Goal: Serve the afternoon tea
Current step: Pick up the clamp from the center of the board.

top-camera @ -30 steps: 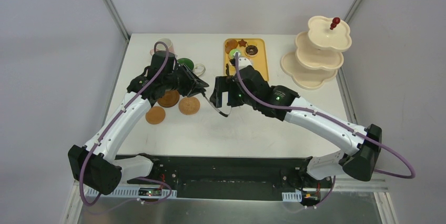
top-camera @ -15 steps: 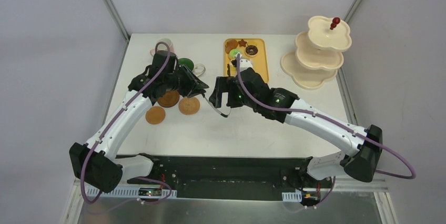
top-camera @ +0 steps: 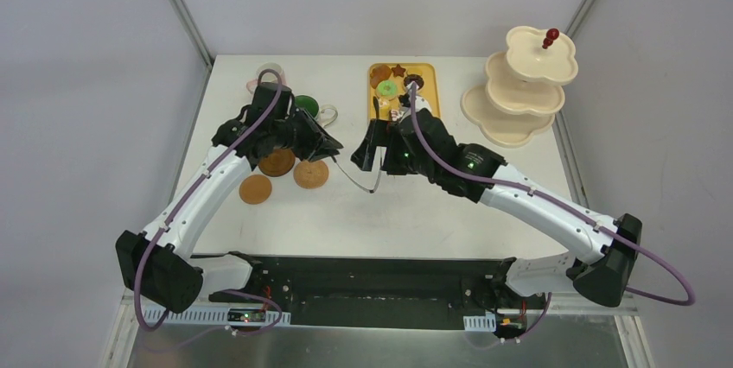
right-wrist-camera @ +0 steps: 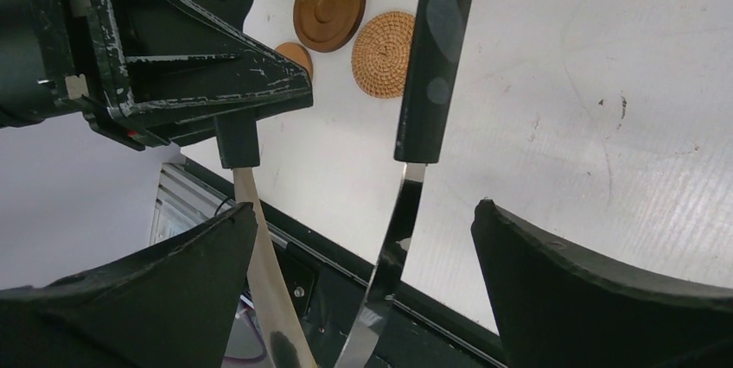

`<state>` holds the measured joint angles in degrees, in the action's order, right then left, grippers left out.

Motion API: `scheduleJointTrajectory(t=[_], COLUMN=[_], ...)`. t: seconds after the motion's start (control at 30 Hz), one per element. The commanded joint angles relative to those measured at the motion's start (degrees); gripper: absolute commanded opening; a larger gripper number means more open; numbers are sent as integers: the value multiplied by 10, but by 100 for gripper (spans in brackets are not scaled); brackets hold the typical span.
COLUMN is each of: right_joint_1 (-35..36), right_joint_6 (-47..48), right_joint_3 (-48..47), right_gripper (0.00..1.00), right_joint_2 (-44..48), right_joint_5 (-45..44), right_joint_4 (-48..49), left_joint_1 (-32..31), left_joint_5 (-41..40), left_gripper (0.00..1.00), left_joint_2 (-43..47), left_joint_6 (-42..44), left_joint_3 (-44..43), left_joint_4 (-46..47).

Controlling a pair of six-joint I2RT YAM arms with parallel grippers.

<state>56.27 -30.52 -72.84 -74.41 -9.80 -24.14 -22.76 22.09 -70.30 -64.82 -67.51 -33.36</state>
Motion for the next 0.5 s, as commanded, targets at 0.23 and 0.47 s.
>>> scheduleJointTrajectory(t=[0.23, 0.47], right_joint_1=[-2, -21], right_joint_6=[-19, -69], right_joint_3=[-48, -28], right_gripper=[100, 83], right_joint_2=[0, 7], right_joint_5=[8, 33], right_joint_4=[-61, -28], left_joint_1=[5, 5], left_joint_5=[-13, -15], left_gripper=[0, 0], left_joint_2=[-13, -24], left_joint_6=[29, 73], left_joint_3=[-54, -86], left_joint_4=[-41, -67])
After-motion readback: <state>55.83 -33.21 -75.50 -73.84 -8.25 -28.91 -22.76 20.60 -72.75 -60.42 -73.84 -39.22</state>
